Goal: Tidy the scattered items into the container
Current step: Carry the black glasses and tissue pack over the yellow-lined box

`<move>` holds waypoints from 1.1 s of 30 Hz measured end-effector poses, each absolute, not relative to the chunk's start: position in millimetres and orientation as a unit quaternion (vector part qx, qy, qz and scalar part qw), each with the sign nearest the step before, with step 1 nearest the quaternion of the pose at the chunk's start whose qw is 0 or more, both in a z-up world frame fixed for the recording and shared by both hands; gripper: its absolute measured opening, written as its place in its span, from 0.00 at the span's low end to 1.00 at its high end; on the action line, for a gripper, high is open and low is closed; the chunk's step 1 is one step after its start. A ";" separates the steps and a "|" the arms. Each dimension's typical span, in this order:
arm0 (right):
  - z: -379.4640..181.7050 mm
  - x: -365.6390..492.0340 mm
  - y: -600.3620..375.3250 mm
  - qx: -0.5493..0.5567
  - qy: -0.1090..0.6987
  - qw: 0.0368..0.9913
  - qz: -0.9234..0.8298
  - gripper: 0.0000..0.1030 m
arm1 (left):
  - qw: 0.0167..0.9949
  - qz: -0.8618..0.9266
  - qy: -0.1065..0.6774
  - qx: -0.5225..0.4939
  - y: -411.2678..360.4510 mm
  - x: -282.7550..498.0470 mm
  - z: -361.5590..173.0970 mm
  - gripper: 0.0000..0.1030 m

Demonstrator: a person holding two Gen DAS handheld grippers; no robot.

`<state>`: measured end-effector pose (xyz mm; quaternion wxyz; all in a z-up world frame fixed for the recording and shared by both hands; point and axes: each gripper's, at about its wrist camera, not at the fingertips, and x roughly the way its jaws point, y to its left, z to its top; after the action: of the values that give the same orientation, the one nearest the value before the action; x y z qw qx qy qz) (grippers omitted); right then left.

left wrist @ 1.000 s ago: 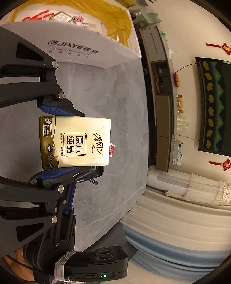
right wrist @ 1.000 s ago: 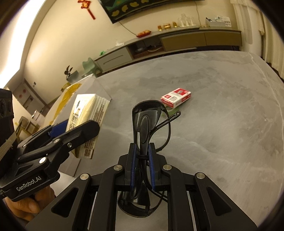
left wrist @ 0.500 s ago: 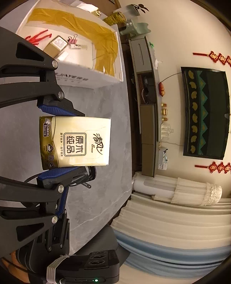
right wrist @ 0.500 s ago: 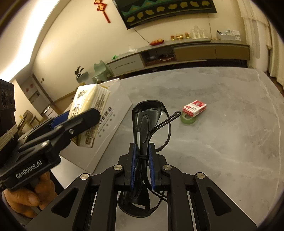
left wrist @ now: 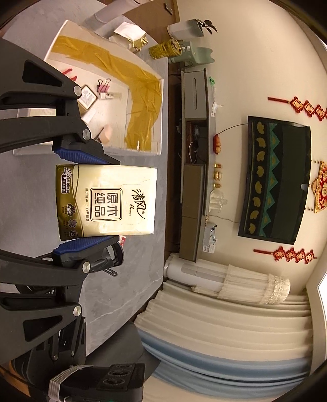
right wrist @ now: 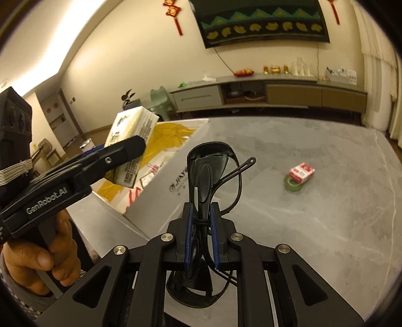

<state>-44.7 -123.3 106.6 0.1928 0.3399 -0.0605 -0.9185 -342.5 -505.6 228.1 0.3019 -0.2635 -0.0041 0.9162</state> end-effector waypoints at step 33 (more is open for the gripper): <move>152.9 -82.0 -227.5 0.312 -0.012 0.220 -0.924 0.13 | 0.282 0.906 -0.133 -0.288 -620.4 -400.5 187.1 0.50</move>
<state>-82.0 -227.5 152.9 0.2204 0.3115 -0.0125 -0.9242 -400.5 -620.4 187.1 0.2816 -0.2883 -0.1326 0.9056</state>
